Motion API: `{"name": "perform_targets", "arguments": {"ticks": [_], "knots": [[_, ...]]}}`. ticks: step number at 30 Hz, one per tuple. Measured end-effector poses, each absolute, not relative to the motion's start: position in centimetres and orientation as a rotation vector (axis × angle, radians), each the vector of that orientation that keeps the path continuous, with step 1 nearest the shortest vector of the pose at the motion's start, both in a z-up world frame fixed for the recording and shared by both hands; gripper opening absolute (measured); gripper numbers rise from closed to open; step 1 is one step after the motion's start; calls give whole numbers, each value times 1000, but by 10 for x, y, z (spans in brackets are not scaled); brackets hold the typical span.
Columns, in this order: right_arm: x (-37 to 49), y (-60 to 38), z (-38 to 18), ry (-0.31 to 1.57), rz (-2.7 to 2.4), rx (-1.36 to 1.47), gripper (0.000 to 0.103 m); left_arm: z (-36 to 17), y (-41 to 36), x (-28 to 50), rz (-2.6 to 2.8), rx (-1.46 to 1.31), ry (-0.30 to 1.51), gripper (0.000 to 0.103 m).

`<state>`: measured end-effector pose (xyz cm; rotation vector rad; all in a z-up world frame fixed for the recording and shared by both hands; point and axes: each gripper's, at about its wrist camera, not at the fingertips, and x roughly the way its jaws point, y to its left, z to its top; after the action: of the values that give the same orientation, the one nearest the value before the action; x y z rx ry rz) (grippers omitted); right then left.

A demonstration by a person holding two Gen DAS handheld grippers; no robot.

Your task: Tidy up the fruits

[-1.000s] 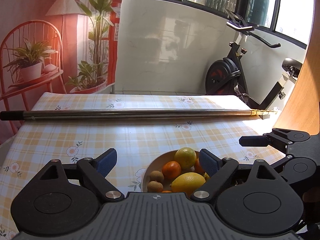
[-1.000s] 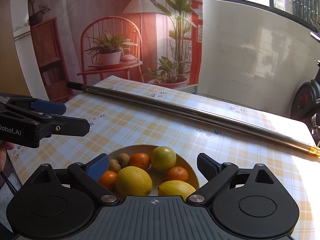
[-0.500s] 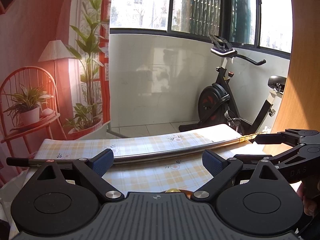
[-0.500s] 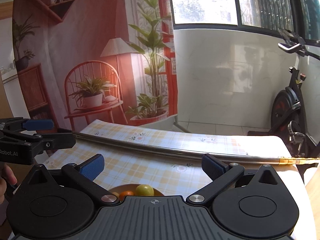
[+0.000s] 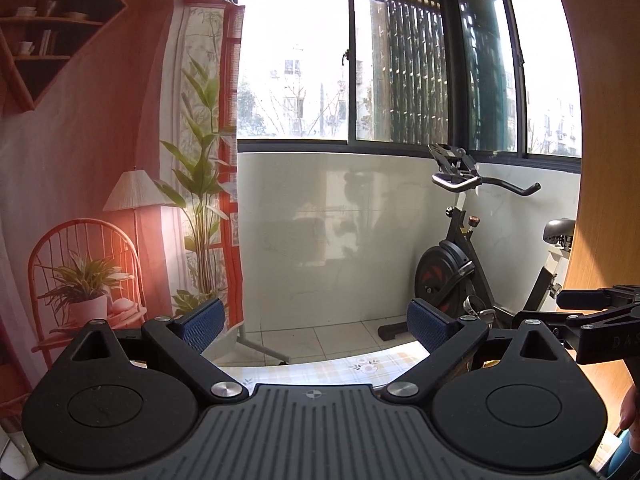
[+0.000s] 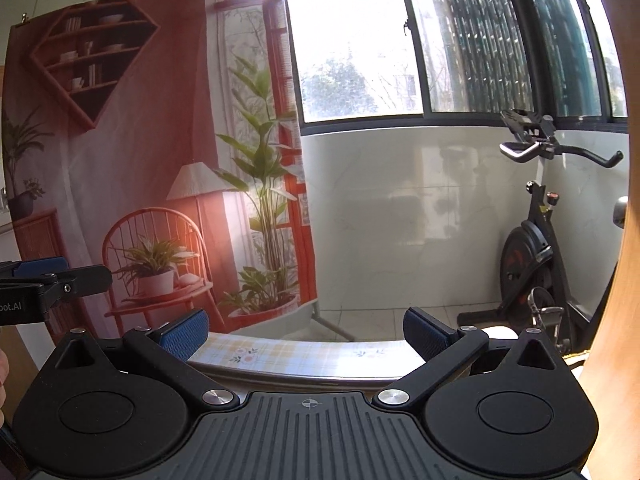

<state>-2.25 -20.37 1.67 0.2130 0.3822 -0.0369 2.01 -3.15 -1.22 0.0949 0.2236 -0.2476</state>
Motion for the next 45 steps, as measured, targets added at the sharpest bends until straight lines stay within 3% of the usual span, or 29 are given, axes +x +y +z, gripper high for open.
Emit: {"name": "perform_targets", "arguments": {"ticks": [45], "knots": [[-30,-195,32,362,-89,193,103,-2,-31,10,-229,115,192,100]]}}
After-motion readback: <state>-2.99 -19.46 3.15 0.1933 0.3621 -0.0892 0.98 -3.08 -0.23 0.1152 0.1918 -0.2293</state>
